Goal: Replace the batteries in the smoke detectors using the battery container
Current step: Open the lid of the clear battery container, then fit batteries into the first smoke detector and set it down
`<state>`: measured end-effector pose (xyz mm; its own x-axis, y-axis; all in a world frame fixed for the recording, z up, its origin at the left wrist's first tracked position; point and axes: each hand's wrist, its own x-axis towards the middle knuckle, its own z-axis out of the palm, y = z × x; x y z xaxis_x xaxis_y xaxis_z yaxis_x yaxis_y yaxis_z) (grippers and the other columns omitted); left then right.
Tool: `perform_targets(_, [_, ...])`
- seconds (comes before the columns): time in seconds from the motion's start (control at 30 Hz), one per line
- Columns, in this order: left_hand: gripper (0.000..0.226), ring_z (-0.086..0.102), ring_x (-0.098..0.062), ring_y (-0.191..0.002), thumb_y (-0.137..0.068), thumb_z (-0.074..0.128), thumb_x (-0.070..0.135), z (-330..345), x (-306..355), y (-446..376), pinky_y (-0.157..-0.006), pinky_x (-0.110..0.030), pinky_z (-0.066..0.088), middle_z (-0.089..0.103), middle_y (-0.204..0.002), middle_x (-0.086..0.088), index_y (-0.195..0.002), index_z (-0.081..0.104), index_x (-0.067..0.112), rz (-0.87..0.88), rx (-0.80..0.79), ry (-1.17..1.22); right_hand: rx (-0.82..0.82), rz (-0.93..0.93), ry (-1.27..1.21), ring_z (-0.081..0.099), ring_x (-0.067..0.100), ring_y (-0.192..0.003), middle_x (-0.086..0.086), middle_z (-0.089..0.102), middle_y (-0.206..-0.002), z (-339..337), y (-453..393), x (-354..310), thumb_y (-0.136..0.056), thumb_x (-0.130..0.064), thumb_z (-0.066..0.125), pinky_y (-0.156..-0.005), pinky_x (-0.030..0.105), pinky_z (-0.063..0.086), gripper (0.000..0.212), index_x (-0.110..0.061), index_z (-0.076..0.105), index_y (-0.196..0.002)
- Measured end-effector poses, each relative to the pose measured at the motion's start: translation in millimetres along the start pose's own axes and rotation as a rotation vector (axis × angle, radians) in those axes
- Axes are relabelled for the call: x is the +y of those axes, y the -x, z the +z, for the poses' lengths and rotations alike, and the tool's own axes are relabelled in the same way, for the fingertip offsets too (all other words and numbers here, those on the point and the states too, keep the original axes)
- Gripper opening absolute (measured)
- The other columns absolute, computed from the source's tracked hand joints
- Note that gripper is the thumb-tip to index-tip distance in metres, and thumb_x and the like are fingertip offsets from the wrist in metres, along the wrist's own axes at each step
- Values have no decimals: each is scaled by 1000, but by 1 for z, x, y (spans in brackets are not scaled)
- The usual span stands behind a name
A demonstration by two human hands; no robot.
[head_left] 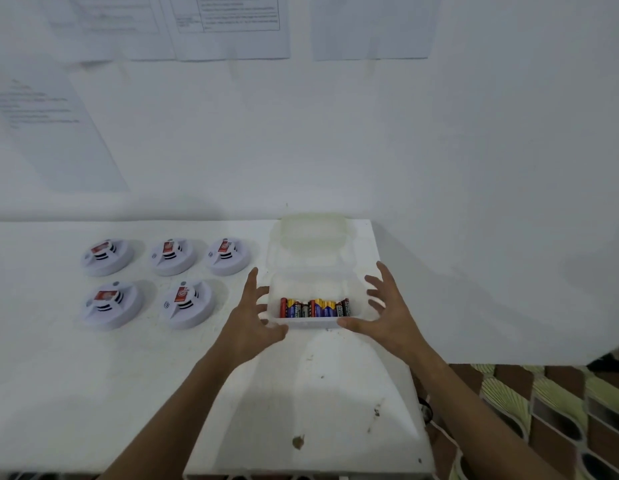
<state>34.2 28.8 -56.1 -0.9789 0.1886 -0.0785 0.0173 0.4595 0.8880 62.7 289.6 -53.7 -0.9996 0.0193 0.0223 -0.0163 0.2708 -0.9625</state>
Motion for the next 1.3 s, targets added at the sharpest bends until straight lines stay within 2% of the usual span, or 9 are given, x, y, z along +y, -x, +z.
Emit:
perform_targets(0.27, [94, 53, -13, -111, -82, 72, 14, -51, 19, 18, -89, -29, 50, 45, -128, 11, -152, 11, 28, 63, 248, -101, -67, -173, 56, 47, 12, -126, -10, 51, -132, 32, -7, -49, -68, -34, 87, -106, 19, 36, 102, -34, 26, -149])
perform_targets(0.37, [75, 57, -15, -110, -83, 70, 16, -86, 14, 17, -89, -29, 49, 52, -127, 8, -146, 31, 24, 65, 340, -163, -157, -196, 84, 49, 13, -122, -8, 53, -130, 73, -21, -67, -69, -35, 87, -92, 8, 43, 97, -35, 30, -147])
perform_targets(0.47, [71, 58, -16, -110, -82, 72, 18, -120, -2, 16, -90, -30, 50, 56, -129, 3, -143, 37, 20, 61, 402, -216, -238, -197, 98, 51, 13, -118, -5, 54, -129, 119, -34, -80, -70, -33, 87, -101, 20, 44, 99, -32, 27, -149])
perform_targets(0.7, [89, 56, -19, -108, -77, 78, 28, -171, -59, 14, -93, -41, 52, 52, -126, 3, -149, 24, 20, -15, 283, -250, -327, -112, 151, 48, 16, -120, -2, 49, -137, 212, -55, -73, -72, -36, 84, -98, 29, 43, 108, -34, 13, -153])
perform_targets(0.93, [117, 49, -14, -116, -61, 89, 23, -180, -92, -4, -91, -29, 50, 43, -126, 8, -151, 14, 27, -77, -6, -190, -290, -37, 230, 44, 16, -125, 3, 43, -145, 244, -67, -58, -70, -27, 87, -102, 30, 40, 109, -23, 17, -153])
perform_targets(1.07, [118, 57, -12, -108, -63, 88, 20, -179, -100, -14, -86, -17, 47, 52, -115, 9, -152, 11, 23, -25, -21, -223, -300, -41, 247, 52, 12, -117, 3, 51, -138, 253, -73, -59, -68, -19, 89, -89, 12, 42, 110, -19, 18, -152])
perform_targets(1.13, [118, 57, -8, -105, -64, 88, 20, -178, -104, -16, -93, -22, 47, 58, -118, 6, -153, 10, 22, -13, -31, -206, -311, -60, 256, 55, 4, -105, 3, 54, -133, 256, -77, -57, -66, -16, 89, -83, 3, 44, 110, -18, 20, -151])
perform_targets(1.23, [121, 56, -10, -112, -60, 91, 22, -178, -108, -17, -94, -24, 46, 57, -132, 0, -152, 11, 23, 7, -23, -143, -319, -58, 274, 54, 10, -116, 3, 53, -135, 258, -79, -56, -66, -14, 89, -91, 5, 43, 107, -17, 22, -150])
perform_targets(1.3, [120, 58, -12, -113, -61, 91, 22, -178, -104, -17, -93, -28, 51, 54, -136, 0, -151, 13, 27, 19, -11, -88, -341, -60, 272, 45, 19, -133, 5, 42, -148, 257, -79, -59, -70, -13, 86, -106, 18, 39, 103, -13, 21, -150])
